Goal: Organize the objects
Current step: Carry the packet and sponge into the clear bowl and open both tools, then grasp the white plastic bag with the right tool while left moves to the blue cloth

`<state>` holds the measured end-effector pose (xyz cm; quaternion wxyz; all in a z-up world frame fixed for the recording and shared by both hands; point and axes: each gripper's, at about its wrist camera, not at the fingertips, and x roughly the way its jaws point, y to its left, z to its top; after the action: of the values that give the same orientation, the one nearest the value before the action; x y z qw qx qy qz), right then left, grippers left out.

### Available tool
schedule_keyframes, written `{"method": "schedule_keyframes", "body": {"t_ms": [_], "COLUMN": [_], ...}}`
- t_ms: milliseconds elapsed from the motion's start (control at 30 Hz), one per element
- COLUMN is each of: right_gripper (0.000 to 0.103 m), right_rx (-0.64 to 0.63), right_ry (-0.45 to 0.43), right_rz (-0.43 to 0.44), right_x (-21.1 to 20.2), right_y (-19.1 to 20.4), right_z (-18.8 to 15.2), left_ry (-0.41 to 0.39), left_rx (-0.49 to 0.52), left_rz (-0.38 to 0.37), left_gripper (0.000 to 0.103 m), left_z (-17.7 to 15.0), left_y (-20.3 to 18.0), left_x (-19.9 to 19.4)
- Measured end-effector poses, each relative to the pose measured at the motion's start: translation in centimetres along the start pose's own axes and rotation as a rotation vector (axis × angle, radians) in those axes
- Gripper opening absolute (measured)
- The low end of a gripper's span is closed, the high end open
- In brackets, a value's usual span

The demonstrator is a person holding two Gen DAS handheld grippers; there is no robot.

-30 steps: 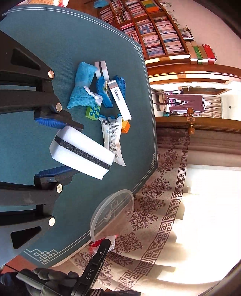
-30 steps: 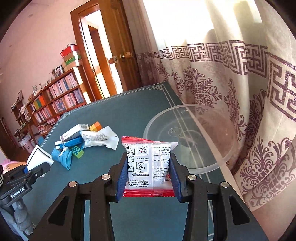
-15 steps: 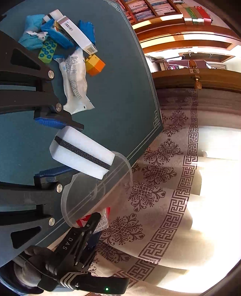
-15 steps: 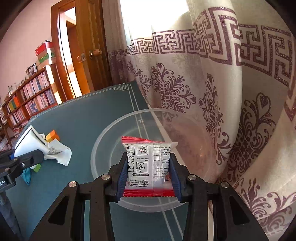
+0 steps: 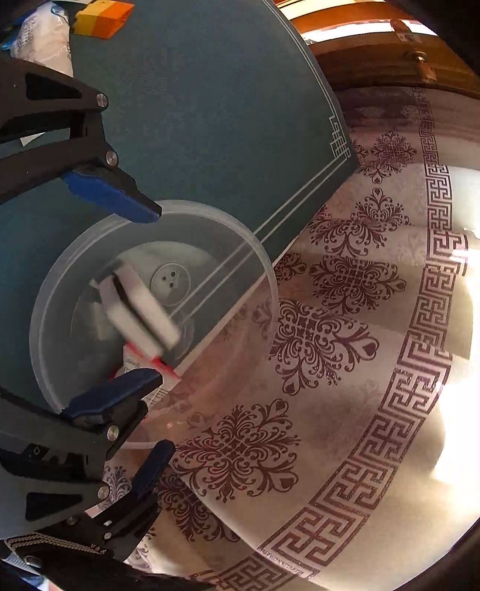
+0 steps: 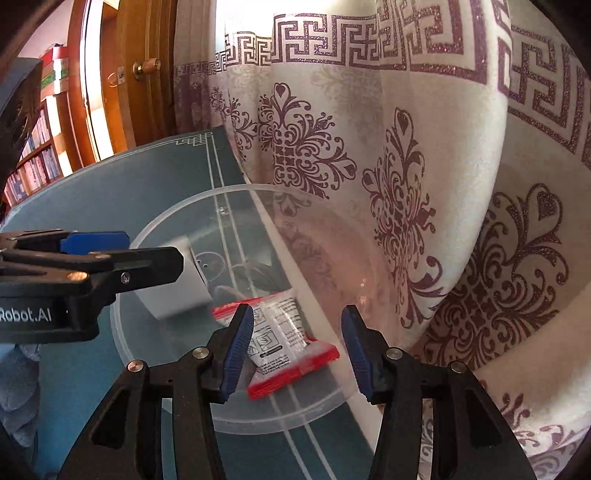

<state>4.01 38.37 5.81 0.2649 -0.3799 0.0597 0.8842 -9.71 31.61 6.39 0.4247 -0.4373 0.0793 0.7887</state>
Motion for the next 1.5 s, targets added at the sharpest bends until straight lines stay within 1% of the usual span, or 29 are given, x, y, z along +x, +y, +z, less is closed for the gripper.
{"method": "schedule_keyframes", "body": {"t_ms": [100, 167, 333, 467, 533, 600, 700, 800, 900, 1033, 1100, 1167, 1267, 1400, 1500], "right_gripper": [0.051, 0.051, 0.051, 0.054, 0.056, 0.061, 0.061, 0.061, 0.061, 0.061, 0.061, 0.061, 0.061, 0.061, 0.061], "right_rx": [-0.038, -0.035, -0.011, 0.016, 0.016, 0.010, 0.001, -0.047, -0.055, -0.095, -0.122, -0.153, -0.155, -0.160, -0.191], "right_ry": [0.017, 0.041, 0.104, 0.167, 0.182, 0.203, 0.230, 0.224, 0.252, 0.276, 0.285, 0.283, 0.293, 0.299, 0.301], "right_rz": [-0.047, -0.047, 0.025, 0.115, 0.149, 0.200, 0.271, 0.289, 0.329, 0.383, 0.412, 0.425, 0.451, 0.492, 0.514], "right_x": [-1.0, -1.8, -3.1, -3.4, -3.9, -4.0, -3.9, -3.6, -2.4, -1.1, -0.5, -0.2, 0.0, 0.1, -0.2], "right_y": [0.6, 0.7, 1.6, 2.6, 3.1, 3.8, 4.9, 6.5, 7.8, 9.5, 10.4, 10.9, 10.8, 11.5, 12.9], "right_z": [0.2, 0.6, 2.4, 3.2, 3.4, 3.9, 4.8, 5.4, 5.7, 6.0, 6.2, 6.3, 6.2, 6.8, 7.1], "left_ry": [0.055, 0.062, 0.074, 0.116, 0.144, 0.173, 0.198, 0.215, 0.244, 0.278, 0.289, 0.298, 0.298, 0.288, 0.291], "left_rx": [-0.075, -0.080, -0.062, -0.063, -0.076, -0.111, -0.182, -0.251, -0.314, -0.409, -0.451, -0.501, -0.551, -0.568, -0.575], "left_rz": [0.019, 0.061, 0.172, 0.234, 0.272, 0.299, 0.353, 0.436, 0.536, 0.636, 0.671, 0.682, 0.686, 0.666, 0.653], "left_gripper": [0.084, 0.084, 0.088, 0.089, 0.089, 0.089, 0.089, 0.089, 0.089, 0.089, 0.089, 0.089, 0.089, 0.089, 0.089], "left_z": [0.4, 0.8, 1.0, 0.4, -0.3, -0.9, -1.8, -2.9, -4.2, -6.1, -7.1, -8.0, -9.1, -9.7, -10.4], "left_y": [1.2, 1.3, 0.8, 1.0, 1.5, 2.5, 4.6, 7.0, 9.5, 12.4, 13.4, 14.3, 15.1, 15.2, 15.8], "left_x": [-0.3, -1.2, -3.7, -4.9, -6.0, -6.7, -8.4, -10.3, -11.8, -13.3, -13.9, -14.3, -14.9, -15.4, -15.5]}}
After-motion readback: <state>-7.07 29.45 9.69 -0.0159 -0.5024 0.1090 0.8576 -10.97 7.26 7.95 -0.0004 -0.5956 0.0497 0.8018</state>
